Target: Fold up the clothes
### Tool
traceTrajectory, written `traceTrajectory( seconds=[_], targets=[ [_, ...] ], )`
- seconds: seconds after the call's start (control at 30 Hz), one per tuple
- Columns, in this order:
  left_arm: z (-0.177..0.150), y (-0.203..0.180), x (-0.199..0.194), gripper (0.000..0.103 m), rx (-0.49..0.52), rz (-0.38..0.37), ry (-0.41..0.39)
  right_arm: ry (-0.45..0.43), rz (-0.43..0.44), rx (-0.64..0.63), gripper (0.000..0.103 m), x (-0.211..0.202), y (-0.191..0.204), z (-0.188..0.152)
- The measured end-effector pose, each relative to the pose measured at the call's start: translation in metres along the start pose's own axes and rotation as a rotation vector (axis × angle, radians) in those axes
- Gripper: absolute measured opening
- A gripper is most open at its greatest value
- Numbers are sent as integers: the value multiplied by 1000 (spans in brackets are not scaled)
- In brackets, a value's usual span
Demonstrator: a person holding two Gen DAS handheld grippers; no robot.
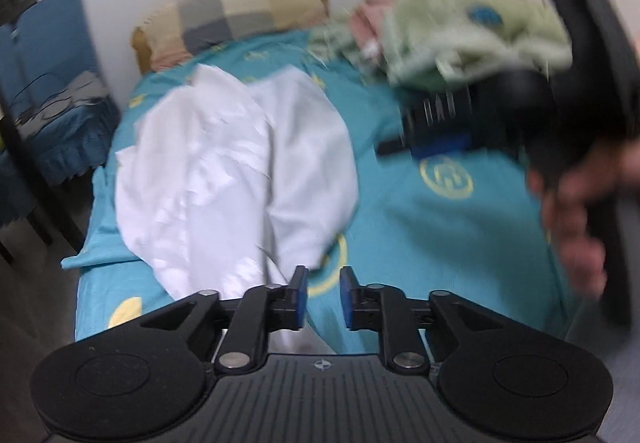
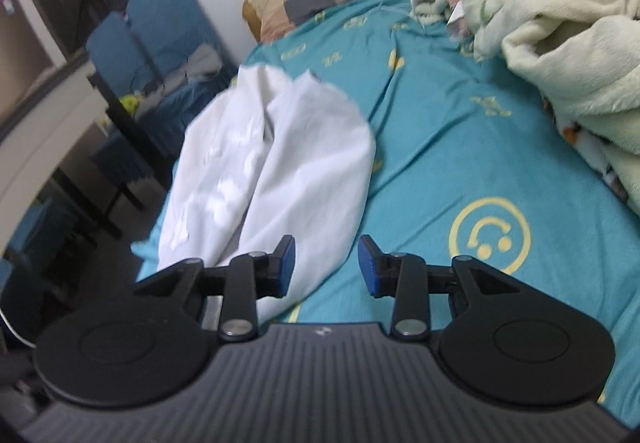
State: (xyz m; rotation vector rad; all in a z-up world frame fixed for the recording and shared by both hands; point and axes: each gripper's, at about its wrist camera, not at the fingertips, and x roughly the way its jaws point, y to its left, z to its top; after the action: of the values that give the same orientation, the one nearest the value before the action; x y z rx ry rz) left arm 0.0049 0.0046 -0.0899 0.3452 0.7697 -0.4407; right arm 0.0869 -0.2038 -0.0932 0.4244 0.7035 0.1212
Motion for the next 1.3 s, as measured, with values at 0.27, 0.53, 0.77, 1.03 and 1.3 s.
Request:
traceTrajectory(
  seconds=[0.27,0.53,0.77,1.03,1.3],
  targets=[
    [-13,1,35,36,17,117,199,-7,73,-41,39,2,6,-1],
    [13,37,-11,10,-185,110,36,5,124,-133,39,2,17,-7],
    [23,90,-81,10,-497,-37,-232,38,202,-257,41,4,44,-24],
    [14,107,-80,10,-586,-116,-264,-5,225,-390,44,17,90,-38],
    [11,112,-58,10,-594,-107,-227,-121,137,-256,44,31,74,-26]
  ],
)
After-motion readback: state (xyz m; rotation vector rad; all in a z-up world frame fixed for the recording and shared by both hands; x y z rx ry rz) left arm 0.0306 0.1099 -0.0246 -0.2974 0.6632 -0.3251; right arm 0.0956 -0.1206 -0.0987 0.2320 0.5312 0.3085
